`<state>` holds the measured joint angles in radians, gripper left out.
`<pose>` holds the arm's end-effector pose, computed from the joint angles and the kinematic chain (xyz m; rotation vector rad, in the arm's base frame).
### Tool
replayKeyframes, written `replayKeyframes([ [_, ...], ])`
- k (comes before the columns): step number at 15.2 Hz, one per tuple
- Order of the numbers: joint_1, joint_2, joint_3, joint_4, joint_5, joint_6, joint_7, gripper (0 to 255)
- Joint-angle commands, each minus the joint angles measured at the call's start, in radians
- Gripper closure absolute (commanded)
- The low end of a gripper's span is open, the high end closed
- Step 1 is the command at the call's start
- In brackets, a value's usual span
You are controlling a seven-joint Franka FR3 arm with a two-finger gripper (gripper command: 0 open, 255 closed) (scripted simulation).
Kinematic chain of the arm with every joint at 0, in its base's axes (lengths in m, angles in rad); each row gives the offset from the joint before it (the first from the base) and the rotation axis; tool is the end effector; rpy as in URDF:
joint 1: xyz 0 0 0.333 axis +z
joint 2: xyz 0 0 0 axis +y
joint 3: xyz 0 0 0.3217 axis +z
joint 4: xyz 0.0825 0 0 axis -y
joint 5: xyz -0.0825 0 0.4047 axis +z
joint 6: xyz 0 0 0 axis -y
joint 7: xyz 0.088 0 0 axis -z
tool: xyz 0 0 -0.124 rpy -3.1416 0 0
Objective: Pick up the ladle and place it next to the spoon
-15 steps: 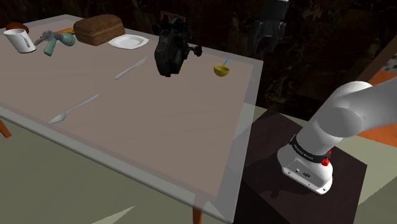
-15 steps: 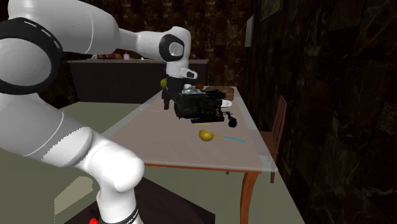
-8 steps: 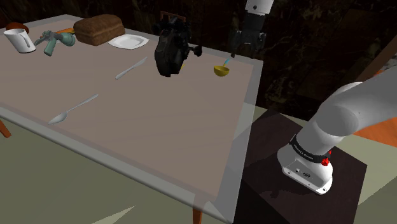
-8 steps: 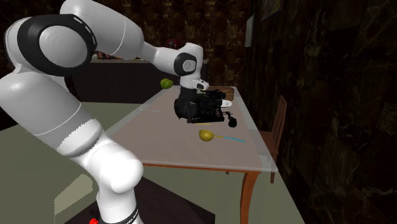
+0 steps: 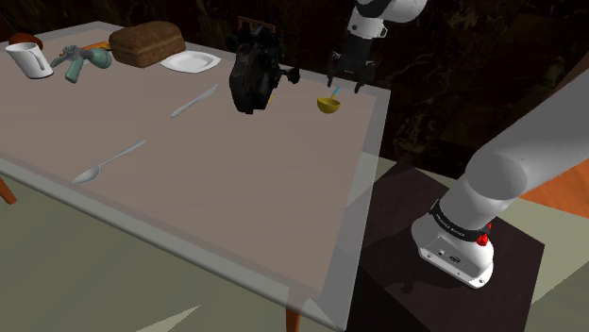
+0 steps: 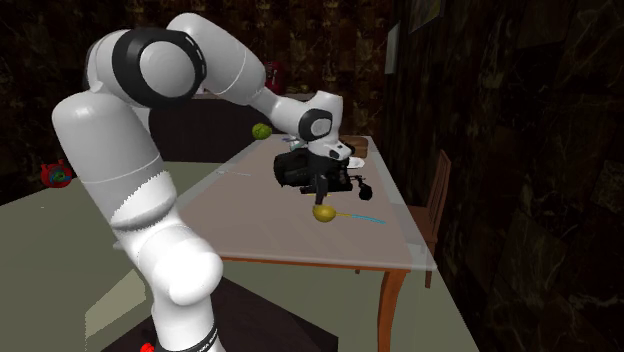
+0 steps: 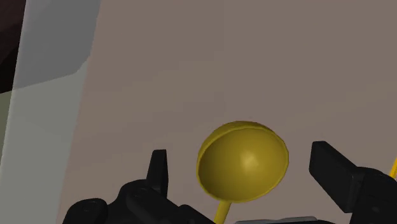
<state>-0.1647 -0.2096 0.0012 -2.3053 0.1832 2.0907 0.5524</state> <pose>0.4886 -0.0688 0.4099 -2.7465 1.1734 0.0531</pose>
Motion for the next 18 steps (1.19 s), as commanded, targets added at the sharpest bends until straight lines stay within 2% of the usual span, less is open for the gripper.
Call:
replayKeyframes([
  [1, -0.013, 0.057, -0.005, 0.021, 0.008, 0.053, 0.047, 0],
  [8, -0.054, 0.267, -0.041, 0.128, 0.042, 0.206, 0.186, 0],
  [16, -0.047, 0.335, -0.032, 0.103, 0.064, 0.298, 0.173, 0],
  [18, -0.047, 0.335, -0.032, 0.103, 0.064, 0.298, 0.173, 0],
])
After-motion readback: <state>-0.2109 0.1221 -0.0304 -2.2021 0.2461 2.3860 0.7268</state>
